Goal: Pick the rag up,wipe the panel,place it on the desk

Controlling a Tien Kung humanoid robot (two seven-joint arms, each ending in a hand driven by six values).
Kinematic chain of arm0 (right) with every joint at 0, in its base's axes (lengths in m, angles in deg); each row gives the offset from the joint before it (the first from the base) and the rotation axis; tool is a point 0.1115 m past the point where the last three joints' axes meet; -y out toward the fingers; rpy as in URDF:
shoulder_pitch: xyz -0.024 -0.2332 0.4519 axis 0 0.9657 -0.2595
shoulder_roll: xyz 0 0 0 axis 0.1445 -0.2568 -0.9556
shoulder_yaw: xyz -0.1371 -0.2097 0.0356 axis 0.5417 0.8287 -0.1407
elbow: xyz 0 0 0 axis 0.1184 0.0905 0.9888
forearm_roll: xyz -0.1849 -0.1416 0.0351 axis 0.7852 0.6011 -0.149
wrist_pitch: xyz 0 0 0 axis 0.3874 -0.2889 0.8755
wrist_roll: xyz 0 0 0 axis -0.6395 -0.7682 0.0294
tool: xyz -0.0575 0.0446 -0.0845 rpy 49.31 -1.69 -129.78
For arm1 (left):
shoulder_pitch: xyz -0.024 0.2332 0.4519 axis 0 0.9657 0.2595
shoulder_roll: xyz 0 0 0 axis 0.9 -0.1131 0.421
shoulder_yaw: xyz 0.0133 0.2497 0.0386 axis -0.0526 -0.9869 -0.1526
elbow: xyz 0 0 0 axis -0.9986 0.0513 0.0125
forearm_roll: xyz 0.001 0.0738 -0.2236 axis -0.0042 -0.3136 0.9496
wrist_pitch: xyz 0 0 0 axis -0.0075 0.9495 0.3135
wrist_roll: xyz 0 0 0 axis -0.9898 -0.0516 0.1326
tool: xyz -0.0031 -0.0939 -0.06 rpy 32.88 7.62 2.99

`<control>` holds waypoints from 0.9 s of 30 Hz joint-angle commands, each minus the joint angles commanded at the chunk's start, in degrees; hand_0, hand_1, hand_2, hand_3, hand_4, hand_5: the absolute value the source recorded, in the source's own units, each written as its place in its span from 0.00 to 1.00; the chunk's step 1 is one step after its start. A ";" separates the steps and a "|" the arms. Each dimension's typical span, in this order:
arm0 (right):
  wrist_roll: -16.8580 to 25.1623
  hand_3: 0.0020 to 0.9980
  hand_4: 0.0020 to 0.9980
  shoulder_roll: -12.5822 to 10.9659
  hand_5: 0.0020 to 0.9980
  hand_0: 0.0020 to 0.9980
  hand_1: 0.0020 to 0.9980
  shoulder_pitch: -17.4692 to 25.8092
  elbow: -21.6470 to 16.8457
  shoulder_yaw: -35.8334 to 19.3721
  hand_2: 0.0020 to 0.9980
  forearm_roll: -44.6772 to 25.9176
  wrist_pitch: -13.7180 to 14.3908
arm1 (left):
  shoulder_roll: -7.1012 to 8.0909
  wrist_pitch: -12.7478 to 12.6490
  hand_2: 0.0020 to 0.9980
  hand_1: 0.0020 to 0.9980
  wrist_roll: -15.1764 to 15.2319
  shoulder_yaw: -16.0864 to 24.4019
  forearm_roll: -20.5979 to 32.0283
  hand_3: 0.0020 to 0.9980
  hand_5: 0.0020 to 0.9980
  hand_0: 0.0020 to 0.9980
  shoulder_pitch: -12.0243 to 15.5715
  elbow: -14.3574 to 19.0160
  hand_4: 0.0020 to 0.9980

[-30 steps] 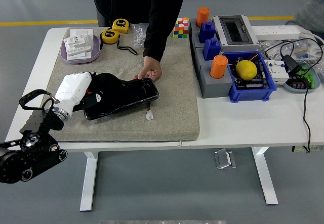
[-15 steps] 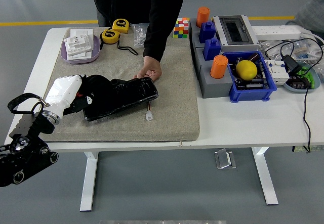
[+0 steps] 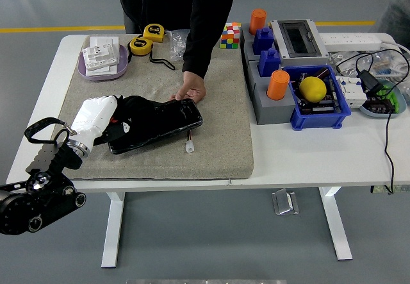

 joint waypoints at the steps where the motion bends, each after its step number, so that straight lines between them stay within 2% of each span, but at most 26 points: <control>1: 0.00 0.59 1.00 -0.04 0.54 0.75 0.57 -0.03 -0.04 0.02 0.70 0.02 0.00 | -0.28 0.00 0.49 0.13 -0.11 -0.08 -0.01 0.46 0.00 0.19 -0.24 0.03 0.29; 11: -0.12 0.59 1.00 -0.53 0.54 0.75 0.57 -0.40 -0.20 0.57 0.70 -0.02 -0.17 | -3.50 0.00 0.49 0.12 -0.81 -2.86 1.06 0.46 0.00 0.19 -3.35 -0.89 0.29; 21: -0.25 0.59 1.00 -0.86 0.54 0.75 0.57 -0.84 -0.23 1.13 0.70 -0.11 -0.35 | -5.29 0.00 0.49 0.12 -1.34 -4.62 1.56 0.46 0.00 0.19 -5.08 -1.34 0.28; 27: -0.34 0.59 1.00 -1.05 0.54 0.75 0.57 -1.05 -0.35 1.78 0.70 -0.06 -0.47 | -7.02 0.00 0.49 0.12 -1.70 -6.08 1.82 0.46 0.00 0.19 -6.30 -1.52 0.28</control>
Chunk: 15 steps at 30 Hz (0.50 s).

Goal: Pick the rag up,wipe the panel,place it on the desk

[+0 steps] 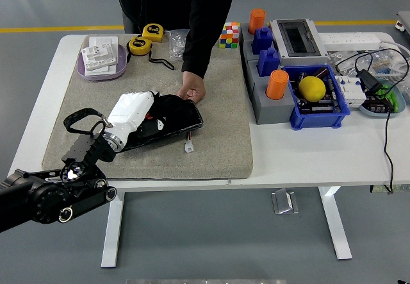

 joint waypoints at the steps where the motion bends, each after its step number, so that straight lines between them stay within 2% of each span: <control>1: -0.01 0.59 1.00 -0.02 0.54 0.75 0.57 0.01 0.00 0.08 0.70 -0.02 -0.03 | -0.22 0.00 0.49 0.12 -0.02 -0.20 0.01 0.46 0.00 0.19 -0.09 0.02 0.28; 15: -0.15 0.59 1.00 -0.10 0.54 0.75 0.57 0.00 -0.05 0.97 0.70 0.16 -0.26 | -3.65 0.00 0.49 0.12 -0.45 -3.11 1.45 0.46 0.00 0.19 -1.63 -1.99 0.28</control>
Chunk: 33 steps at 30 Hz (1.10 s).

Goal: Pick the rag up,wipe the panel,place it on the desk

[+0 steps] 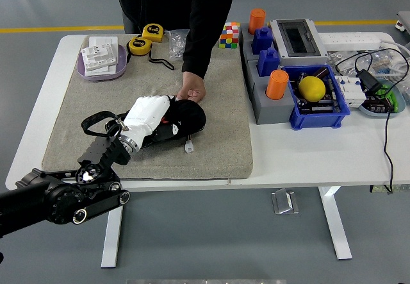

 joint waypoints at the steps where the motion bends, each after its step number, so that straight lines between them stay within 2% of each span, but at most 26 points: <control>1: 0.00 0.59 1.00 0.02 0.54 0.75 0.57 -0.01 -0.02 0.06 0.70 0.04 0.01 | -0.26 0.00 0.49 0.12 -0.02 -0.05 0.15 0.46 0.00 0.19 -0.16 -0.24 0.28; 7: -0.01 0.59 1.00 0.17 0.54 0.75 0.57 0.16 -0.01 0.31 0.70 -0.04 0.03 | -1.68 0.00 0.49 0.12 -0.18 0.85 0.55 0.46 0.00 0.18 -0.47 -1.76 0.28; 20: 0.00 0.59 1.00 0.42 0.54 0.75 0.57 0.20 -0.01 0.22 0.70 -0.11 0.18 | -2.86 0.00 0.49 0.12 -0.48 2.24 0.58 0.46 0.00 0.19 0.00 -3.54 0.28; 25: -0.01 0.59 1.00 0.43 0.54 0.75 0.57 0.34 0.07 -0.11 0.70 -0.07 0.19 | -2.52 0.00 0.49 0.12 -0.55 2.30 0.27 0.46 0.00 0.18 0.14 -3.32 0.28; 33: 0.14 0.59 1.00 0.40 0.54 0.75 0.57 0.36 0.18 -1.02 0.70 0.16 0.31 | -0.42 0.00 0.49 0.12 -0.64 2.93 -1.04 0.47 0.00 0.19 0.74 -2.70 0.28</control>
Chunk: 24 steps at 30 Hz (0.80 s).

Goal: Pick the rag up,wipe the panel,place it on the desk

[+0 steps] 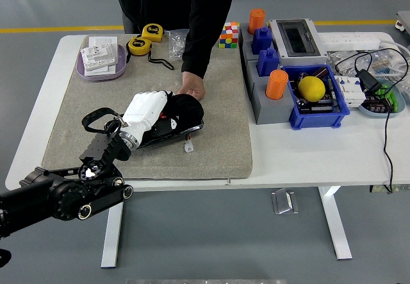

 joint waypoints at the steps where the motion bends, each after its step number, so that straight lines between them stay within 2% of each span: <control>1: 0.02 0.59 1.00 0.01 0.54 0.75 0.57 0.04 0.03 -0.09 0.70 0.01 0.00 | 0.37 0.00 0.49 0.12 0.01 0.17 -0.29 0.47 0.00 0.19 0.12 0.11 0.28; 24: 0.33 0.59 1.00 0.96 0.54 0.75 0.57 1.69 0.36 -2.75 0.70 0.73 0.30 | 7.30 0.00 0.49 0.12 0.31 2.86 -3.12 0.47 0.00 0.19 3.72 2.74 0.28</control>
